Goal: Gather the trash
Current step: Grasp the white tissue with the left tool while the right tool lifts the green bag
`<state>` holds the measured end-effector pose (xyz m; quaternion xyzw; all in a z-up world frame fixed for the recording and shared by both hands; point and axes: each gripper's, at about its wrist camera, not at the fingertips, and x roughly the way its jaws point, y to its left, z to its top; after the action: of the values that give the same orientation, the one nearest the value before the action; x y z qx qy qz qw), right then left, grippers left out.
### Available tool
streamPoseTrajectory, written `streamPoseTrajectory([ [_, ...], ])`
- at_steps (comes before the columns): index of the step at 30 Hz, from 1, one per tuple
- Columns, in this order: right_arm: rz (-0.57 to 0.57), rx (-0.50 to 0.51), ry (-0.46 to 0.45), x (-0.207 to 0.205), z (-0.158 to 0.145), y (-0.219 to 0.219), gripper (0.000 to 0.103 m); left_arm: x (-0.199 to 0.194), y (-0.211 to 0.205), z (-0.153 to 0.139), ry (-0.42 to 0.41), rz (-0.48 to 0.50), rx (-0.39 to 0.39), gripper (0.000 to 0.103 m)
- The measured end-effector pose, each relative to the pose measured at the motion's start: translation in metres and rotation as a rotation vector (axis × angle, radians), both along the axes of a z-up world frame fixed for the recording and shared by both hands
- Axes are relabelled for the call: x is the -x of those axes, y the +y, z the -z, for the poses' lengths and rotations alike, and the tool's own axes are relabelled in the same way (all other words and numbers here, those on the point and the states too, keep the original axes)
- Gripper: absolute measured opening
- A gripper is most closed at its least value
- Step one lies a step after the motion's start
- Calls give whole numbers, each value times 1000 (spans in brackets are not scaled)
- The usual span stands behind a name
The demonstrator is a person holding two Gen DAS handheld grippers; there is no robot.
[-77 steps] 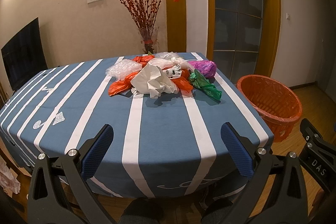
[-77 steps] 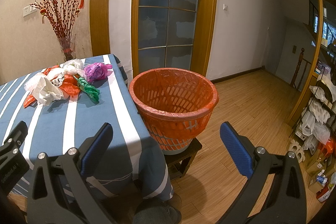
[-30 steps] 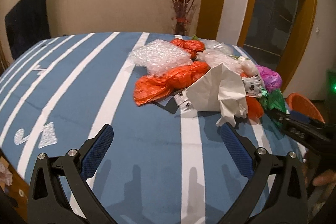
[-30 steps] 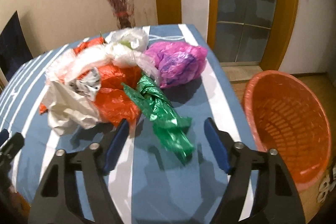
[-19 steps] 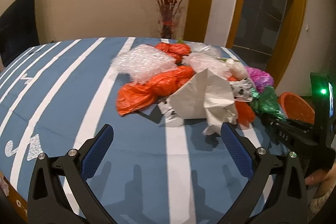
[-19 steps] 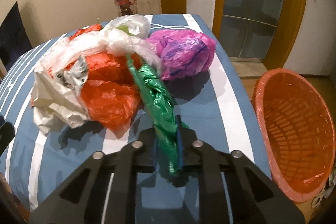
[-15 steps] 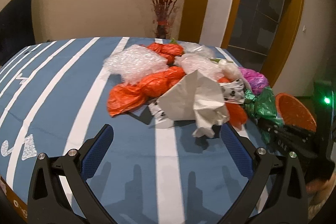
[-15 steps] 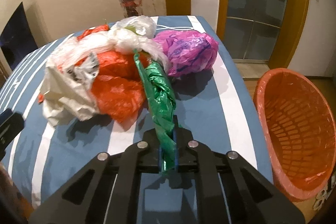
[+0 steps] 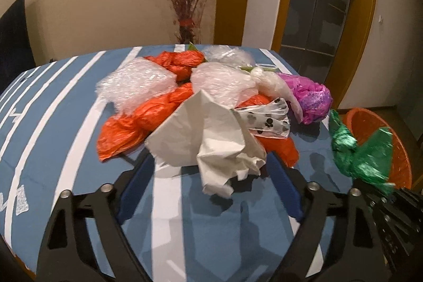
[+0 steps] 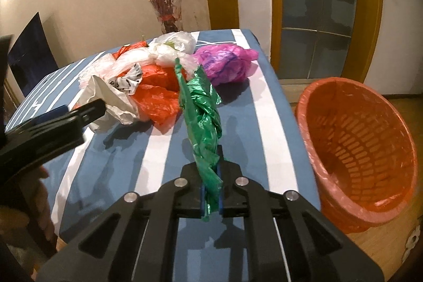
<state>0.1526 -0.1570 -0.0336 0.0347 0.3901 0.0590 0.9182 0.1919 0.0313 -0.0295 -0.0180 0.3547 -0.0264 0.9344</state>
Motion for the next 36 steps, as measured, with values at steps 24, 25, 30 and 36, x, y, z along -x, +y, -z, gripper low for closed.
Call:
streamPoseTrajectory([
  [24,19,7,-58,24,-19,-2,8,27,25,-19,-16,45,92,31],
  [25,19,6,-63,26,-21,-2,8,29,26,-23,-22,49,95,31],
  [30,18,1,-89,33,-30,-4,8,40,26,-51,-79,67,74,31],
  [36,27,-9,-106,39,-36,-9,8,55,22,-76,-130,90,89,31],
])
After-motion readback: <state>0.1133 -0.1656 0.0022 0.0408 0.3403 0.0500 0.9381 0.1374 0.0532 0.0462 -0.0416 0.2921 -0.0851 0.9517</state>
